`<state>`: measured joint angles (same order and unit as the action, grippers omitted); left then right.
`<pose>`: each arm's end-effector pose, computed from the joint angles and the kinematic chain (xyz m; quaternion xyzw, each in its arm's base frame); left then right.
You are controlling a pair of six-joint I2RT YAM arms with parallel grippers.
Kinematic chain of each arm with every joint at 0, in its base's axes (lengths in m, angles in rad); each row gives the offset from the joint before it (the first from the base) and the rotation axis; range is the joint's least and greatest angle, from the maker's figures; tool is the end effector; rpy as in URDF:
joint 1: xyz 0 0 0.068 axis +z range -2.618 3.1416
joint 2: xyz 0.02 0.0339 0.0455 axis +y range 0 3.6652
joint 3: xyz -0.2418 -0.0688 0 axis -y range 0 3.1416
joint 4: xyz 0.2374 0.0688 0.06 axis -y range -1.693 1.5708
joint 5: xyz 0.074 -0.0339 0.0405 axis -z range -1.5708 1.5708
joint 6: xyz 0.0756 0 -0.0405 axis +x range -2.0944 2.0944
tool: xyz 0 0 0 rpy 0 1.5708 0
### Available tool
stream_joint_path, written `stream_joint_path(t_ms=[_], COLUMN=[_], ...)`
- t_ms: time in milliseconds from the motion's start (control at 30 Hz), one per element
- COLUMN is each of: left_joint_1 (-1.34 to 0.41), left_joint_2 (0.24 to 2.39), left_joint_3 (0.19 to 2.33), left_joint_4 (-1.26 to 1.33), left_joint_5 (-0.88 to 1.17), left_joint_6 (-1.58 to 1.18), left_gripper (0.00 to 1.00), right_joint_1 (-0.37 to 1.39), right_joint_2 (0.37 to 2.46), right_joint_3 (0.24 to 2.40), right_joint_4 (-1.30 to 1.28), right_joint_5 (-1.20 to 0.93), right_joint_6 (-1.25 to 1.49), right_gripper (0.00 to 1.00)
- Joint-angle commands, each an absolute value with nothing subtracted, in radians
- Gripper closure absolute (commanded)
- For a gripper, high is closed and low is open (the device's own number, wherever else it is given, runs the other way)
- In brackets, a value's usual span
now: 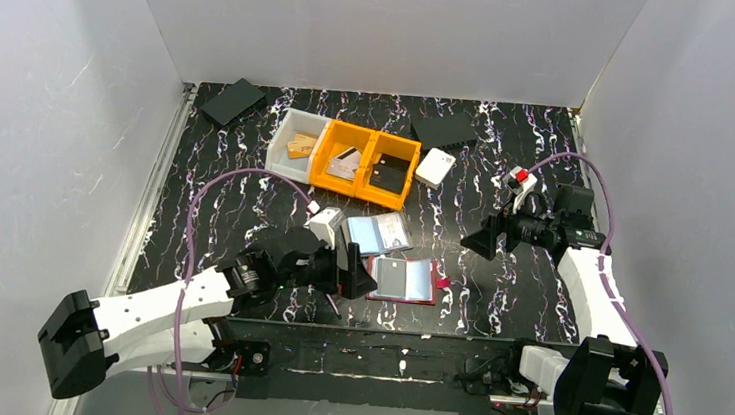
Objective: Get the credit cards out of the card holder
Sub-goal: Remove the credit card from the card holder.
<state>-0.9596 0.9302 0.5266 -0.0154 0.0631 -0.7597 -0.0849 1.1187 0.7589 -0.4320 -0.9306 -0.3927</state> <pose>0.1418 -0.2107 0.2085 0.1007 0.8324 -0.4297 0.3352 0.2457 0.0399 0.2188 -0.2951 0.7909 0.3230 0.4279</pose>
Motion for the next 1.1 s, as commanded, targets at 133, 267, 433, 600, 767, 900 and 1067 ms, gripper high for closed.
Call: stream_joint_path(t_ms=[133, 267, 433, 600, 767, 900, 1067], left_joint_1=[-0.965, -0.965, -0.965, -0.965, -0.965, -0.965, -0.965], left_joint_2=[1.033, 1.074, 1.075, 1.069, 1.092, 1.094, 1.094], left_joint_3=[0.59, 0.602, 0.593, 0.597, 0.612, 0.608, 0.599], left_joint_4=[0.068, 0.082, 0.096, 0.104, 0.112, 0.115, 0.114], left_joint_5=[0.067, 0.067, 0.054, 0.047, 0.058, 0.054, 0.048], left_joint_6=[-0.765, -0.766, -0.808, -0.797, -0.802, -0.806, -0.823], left_gripper=[0.02, 0.02, 0.02, 0.02, 0.02, 0.02, 0.02], right_joint_1=[-0.09, -0.09, -0.089, -0.089, -0.09, -0.09, -0.09], right_joint_2=[1.081, 1.083, 1.078, 1.103, 1.108, 1.114, 1.131], right_joint_3=[0.747, 0.748, 0.748, 0.756, 0.755, 0.754, 0.762], right_joint_4=[-0.436, -0.436, -0.442, -0.452, -0.453, -0.453, -0.46], right_joint_5=[-0.934, -0.906, -0.908, -0.899, -0.894, -0.893, -0.903], right_joint_6=[-0.435, -0.41, -0.412, -0.42, -0.426, -0.43, -0.435], right_gripper=[0.02, 0.02, 0.02, 0.02, 0.02, 0.02, 0.02])
